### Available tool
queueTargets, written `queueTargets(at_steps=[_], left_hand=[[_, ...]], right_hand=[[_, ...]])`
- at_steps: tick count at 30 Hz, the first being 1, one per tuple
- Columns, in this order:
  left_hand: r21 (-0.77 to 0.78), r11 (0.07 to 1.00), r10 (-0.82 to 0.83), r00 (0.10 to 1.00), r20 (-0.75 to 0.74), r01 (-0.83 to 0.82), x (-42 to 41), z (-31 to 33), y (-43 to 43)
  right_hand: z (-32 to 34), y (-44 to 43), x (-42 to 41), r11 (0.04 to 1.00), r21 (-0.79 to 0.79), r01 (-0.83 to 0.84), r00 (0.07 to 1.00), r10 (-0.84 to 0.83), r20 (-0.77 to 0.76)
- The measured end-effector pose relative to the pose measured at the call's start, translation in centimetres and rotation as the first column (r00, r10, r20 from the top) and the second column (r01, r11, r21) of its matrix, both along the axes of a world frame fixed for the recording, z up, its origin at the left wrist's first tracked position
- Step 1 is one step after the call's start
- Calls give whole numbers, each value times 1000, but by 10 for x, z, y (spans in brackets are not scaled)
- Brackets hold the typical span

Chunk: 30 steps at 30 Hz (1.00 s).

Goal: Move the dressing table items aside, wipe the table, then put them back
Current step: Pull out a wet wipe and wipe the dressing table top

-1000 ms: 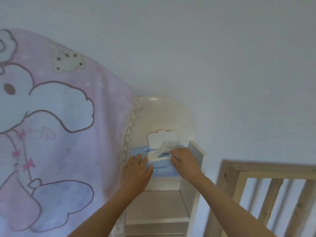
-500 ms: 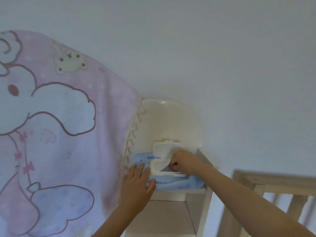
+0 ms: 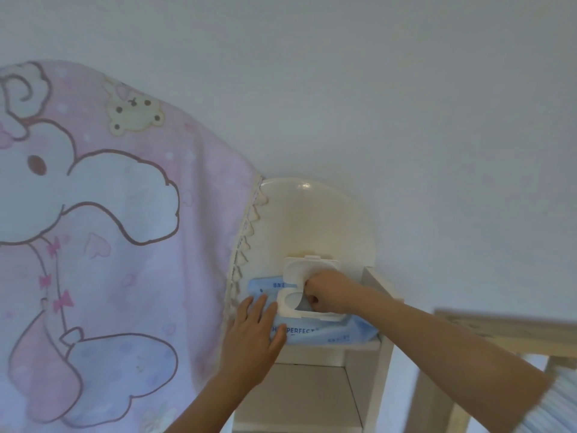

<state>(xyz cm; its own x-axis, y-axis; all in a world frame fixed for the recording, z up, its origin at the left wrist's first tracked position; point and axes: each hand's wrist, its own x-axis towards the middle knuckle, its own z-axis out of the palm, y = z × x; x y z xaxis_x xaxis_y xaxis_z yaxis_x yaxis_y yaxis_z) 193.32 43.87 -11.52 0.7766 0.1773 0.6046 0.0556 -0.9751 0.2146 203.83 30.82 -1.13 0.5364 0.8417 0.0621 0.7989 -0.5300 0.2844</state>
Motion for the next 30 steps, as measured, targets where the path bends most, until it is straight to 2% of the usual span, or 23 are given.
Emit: queueTargets(at_steps=[6, 9, 11, 17, 18, 22, 25, 27, 30], left_hand=[[39, 999, 7, 996, -86, -4, -3, 1, 1], [33, 999, -2, 995, -95, 5, -5, 3, 0], [34, 999, 5, 997, -77, -2, -4, 4, 1], [-47, 999, -21, 999, -46, 19, -1, 2, -1], [-56, 998, -34, 995, -90, 29, -2, 4, -1], [-53, 998, -29, 991, -128, 22, -6, 9, -2], [-39, 999, 0, 990, -143, -6, -4, 7, -2], [-18, 1000, 9, 985, -170, -12, -3, 9, 0], [-12, 1000, -6, 989, -150, 4, -9, 12, 0]], right_hand=[[-2, -11, 6, 971, 238, 25, 998, -11, -60], [7, -11, 2, 837, 543, 65, 980, 49, -193], [17, -12, -2, 728, 670, 149, 954, 72, -291], [39, -18, -6, 568, 710, 417, 799, 144, -584], [41, -20, -6, 555, 707, 439, 782, 153, -605], [42, -24, -9, 550, 695, 464, 785, 109, -610], [51, -23, -9, 497, 727, 474, 794, 115, -597], [62, -23, -10, 444, 763, 470, 806, 136, -576], [81, -26, -10, 311, 825, 471, 816, 200, -542]])
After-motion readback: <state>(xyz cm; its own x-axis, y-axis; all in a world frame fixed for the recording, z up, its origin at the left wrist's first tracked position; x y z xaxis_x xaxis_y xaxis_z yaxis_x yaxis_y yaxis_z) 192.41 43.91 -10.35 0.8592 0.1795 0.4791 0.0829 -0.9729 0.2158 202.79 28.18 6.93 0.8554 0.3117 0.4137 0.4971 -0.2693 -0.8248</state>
